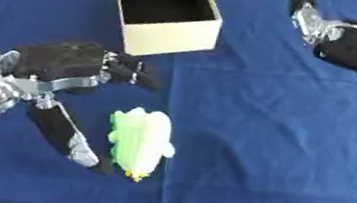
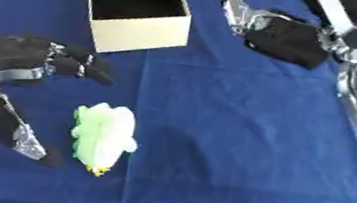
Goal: Pick up objects on the table and place them in the box.
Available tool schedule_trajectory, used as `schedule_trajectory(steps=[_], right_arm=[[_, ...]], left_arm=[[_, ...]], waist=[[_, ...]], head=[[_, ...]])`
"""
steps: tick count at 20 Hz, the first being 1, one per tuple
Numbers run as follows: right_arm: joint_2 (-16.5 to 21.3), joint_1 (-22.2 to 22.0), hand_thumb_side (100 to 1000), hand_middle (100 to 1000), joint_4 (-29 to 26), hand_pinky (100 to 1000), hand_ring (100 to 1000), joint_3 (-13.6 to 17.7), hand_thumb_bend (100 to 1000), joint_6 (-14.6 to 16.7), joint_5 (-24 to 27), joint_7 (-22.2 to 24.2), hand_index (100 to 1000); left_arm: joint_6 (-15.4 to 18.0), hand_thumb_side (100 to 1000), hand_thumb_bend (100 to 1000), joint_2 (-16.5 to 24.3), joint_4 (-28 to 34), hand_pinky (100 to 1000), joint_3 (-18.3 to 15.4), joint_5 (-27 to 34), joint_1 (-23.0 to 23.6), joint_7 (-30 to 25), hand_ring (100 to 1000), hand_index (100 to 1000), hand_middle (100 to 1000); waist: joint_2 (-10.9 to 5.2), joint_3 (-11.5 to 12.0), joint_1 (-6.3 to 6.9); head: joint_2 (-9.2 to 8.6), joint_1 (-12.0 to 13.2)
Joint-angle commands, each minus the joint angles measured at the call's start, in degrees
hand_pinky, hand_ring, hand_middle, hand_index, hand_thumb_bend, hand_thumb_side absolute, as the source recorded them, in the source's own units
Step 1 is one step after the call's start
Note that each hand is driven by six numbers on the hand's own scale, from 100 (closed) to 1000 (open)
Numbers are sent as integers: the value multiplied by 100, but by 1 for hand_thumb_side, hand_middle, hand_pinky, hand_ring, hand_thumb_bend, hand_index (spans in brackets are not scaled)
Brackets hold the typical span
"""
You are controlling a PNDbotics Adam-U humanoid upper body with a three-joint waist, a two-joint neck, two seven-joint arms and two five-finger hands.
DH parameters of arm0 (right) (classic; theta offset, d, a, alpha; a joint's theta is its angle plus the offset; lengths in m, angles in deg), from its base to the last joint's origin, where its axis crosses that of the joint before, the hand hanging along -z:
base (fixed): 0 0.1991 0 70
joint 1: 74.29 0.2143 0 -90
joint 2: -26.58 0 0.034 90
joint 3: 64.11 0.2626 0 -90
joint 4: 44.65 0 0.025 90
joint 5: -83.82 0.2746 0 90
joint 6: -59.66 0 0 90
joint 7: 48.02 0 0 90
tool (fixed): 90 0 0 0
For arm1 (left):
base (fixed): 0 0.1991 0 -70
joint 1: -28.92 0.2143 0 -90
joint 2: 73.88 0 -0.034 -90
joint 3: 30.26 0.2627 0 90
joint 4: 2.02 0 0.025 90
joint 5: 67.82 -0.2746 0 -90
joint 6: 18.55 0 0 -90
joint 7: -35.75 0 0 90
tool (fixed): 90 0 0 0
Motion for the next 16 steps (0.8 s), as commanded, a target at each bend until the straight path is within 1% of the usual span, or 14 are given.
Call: schedule_trajectory(steps=[1,4,6,10,13,16], right_arm=[[31,35,729,855,-85,926,921,51,100,-12,-15,-23,916],[13,18,732,853,-85,926,919,64,100,-16,-8,-47,917],[4,5,733,851,-85,926,919,67,100,-19,3,-57,917],[-5,-28,736,848,-85,926,918,73,100,-27,15,-69,916],[-9,-43,737,845,-85,926,917,80,100,-29,20,-80,916],[-19,-53,741,837,-85,926,914,79,100,-24,32,-85,915]], left_arm=[[-53,337,682,187,94,646,-134,90,-110,-296,791,886,826],[-143,297,633,121,94,640,-202,17,-148,-552,787,877,819],[-227,307,648,54,62,640,-260,-51,-184,-710,786,875,818],[-399,326,642,-134,-44,639,-347,-171,-255,-1073,783,874,817],[-512,329,637,-254,-87,642,-398,-157,-293,-1358,786,873,818],[-613,328,650,-354,-153,647,-435,-152,-309,-1650,791,877,824]], waist=[[-79,-12,-4],[-67,-14,-19],[-62,-10,-28],[-54,-7,-37],[-50,-9,-41],[-39,-13,-42]], head=[[-16,-24],[-14,-35],[-13,-40],[-21,-57],[-21,-65],[-26,-69]])
